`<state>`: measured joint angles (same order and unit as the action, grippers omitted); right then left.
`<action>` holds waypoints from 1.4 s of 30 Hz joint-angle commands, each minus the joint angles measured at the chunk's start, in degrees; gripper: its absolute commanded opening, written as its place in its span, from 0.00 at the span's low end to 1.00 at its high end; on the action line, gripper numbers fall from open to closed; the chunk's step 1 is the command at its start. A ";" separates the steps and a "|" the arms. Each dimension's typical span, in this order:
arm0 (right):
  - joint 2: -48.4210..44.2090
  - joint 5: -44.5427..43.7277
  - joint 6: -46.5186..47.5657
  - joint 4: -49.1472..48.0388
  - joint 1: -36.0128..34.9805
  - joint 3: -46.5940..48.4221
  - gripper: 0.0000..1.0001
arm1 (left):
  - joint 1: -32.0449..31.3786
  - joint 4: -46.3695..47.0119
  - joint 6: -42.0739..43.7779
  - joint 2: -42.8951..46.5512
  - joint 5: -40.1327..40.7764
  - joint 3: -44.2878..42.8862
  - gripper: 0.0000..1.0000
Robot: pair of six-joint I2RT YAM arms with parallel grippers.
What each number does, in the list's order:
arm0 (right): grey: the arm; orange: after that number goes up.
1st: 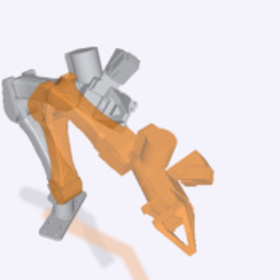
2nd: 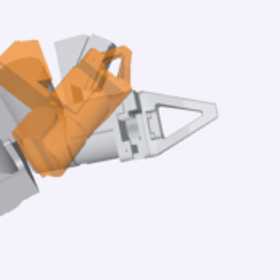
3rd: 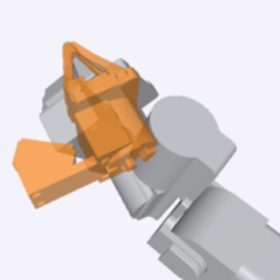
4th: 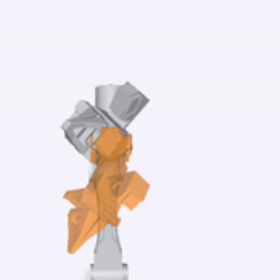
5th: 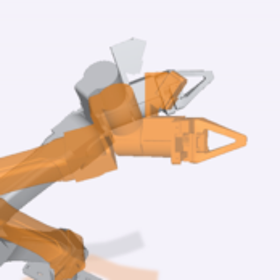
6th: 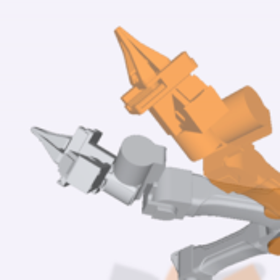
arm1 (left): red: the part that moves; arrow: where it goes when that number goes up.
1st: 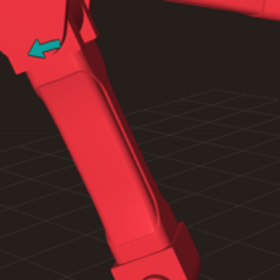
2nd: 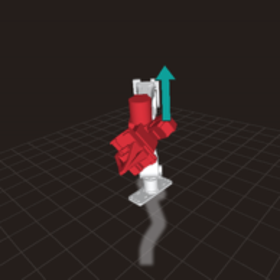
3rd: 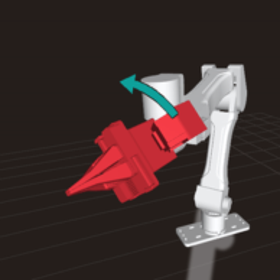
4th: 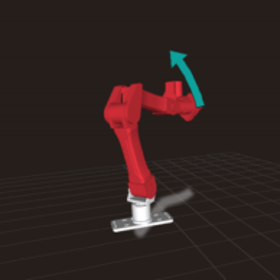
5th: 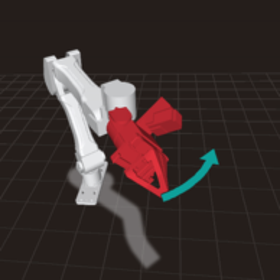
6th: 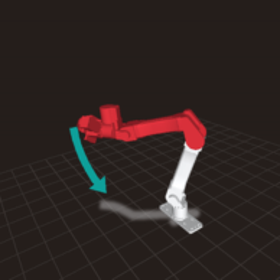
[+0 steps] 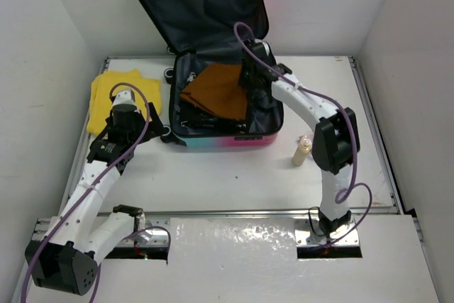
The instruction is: Pack the luggage
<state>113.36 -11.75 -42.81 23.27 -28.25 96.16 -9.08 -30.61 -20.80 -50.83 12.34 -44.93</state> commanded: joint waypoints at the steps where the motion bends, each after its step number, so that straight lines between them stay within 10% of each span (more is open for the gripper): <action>1: 6.15 11.10 13.25 0.61 -2.59 14.20 0.00 | -0.41 2.92 0.93 1.52 -0.47 0.19 1.00; 6: 11.27 21.31 29.32 2.84 -7.78 29.77 0.00 | -0.32 3.01 1.11 1.70 -0.30 0.10 1.00; 15: 5.74 40.57 36.47 -8.49 -6.47 24.00 0.00 | -0.23 3.01 1.02 2.66 0.32 0.37 1.00; 34: 13.90 28.11 46.58 7.57 10.23 23.73 0.00 | -0.15 3.54 1.29 1.79 -1.26 0.45 1.00; 36: 13.21 26.52 45.98 7.85 10.23 21.27 0.47 | -0.15 3.45 1.29 1.70 -1.35 0.45 1.00; 39: 9.00 24.50 43.34 7.14 9.71 18.98 0.91 | -0.15 3.63 1.37 1.43 -1.70 0.45 1.00; 42: 6.62 12.14 41.50 10.37 6.73 24.39 0.99 | -0.15 3.63 1.46 1.17 -2.14 0.45 1.00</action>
<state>127.76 10.09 0.40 33.17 -18.33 115.20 -9.06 -29.71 -19.92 -49.65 11.18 -44.49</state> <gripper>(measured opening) 0.985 0.997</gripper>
